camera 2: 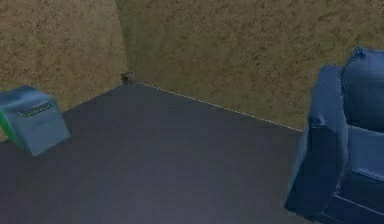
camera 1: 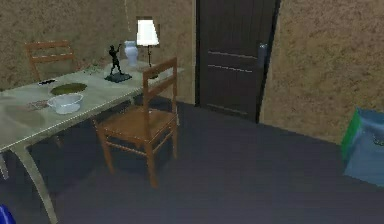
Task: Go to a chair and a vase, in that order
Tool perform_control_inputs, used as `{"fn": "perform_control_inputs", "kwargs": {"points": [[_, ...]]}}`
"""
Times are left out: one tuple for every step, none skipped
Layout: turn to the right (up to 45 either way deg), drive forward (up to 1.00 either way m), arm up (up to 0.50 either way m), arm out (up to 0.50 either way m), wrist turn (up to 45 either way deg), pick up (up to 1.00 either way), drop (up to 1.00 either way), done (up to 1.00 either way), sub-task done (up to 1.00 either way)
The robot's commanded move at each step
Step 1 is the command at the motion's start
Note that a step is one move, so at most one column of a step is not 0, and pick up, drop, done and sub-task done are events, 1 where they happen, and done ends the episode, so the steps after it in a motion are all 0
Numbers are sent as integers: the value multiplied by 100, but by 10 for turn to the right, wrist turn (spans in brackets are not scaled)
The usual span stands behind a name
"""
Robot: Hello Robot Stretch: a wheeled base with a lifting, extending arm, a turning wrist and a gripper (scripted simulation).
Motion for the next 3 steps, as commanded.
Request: {"fn": "perform_control_inputs", "kwargs": {"points": [[0, 50, 0, 0, 0, 0, 0, 0, 0], [-210, 0, 0, 0, 0, 0, 0, 0, 0], [0, 0, 0, 0, 0, 0, 0, 0, 100]]}}
